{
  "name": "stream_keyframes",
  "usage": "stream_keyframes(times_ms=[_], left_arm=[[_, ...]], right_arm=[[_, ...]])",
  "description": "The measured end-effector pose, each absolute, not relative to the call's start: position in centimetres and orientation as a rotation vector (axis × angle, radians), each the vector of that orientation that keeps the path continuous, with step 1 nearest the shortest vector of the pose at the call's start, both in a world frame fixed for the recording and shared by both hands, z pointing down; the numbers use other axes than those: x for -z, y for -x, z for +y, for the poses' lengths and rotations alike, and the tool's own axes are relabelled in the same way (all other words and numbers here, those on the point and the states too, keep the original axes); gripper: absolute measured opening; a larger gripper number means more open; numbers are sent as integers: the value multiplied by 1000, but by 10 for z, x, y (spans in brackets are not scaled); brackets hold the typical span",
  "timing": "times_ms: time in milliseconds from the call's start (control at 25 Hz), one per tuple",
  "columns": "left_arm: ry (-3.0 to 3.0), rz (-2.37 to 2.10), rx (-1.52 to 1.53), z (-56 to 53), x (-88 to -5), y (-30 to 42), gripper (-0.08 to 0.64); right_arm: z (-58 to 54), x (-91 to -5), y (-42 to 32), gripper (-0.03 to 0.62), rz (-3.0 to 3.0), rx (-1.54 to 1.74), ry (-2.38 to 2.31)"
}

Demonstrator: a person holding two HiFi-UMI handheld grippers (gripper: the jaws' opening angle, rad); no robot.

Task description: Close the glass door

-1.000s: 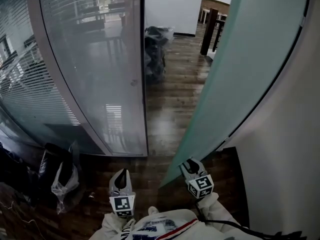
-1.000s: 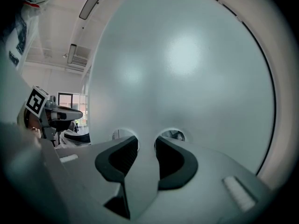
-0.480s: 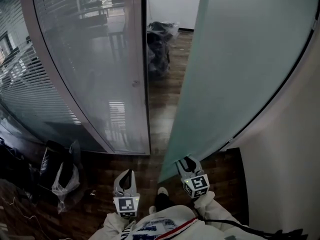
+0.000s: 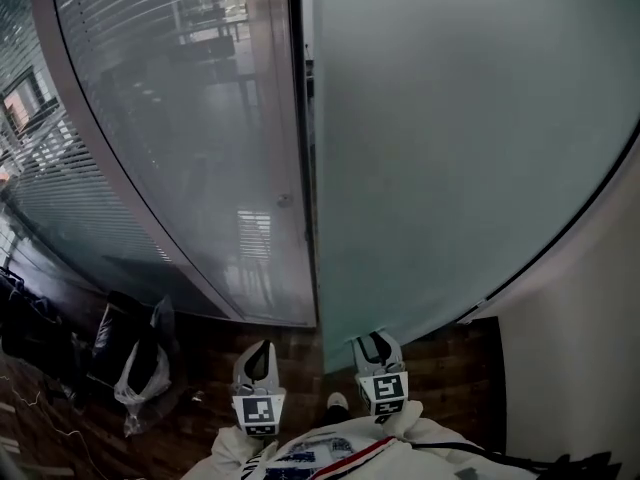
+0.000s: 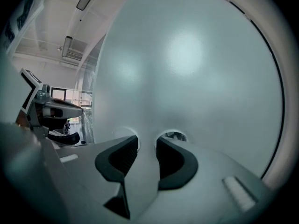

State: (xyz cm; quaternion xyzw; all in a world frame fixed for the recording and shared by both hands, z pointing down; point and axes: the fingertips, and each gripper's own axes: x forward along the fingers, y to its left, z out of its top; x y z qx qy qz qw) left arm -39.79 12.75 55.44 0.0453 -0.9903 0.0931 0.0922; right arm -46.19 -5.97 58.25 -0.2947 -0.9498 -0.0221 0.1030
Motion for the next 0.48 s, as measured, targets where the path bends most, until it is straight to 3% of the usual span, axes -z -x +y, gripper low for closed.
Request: stream_keyframes(times_ms=[480], left_arm=[[-65, -2947, -208, 128, -553, 449, 2]], right_arm=[[-41, -586, 504, 126, -2752, 71, 956]])
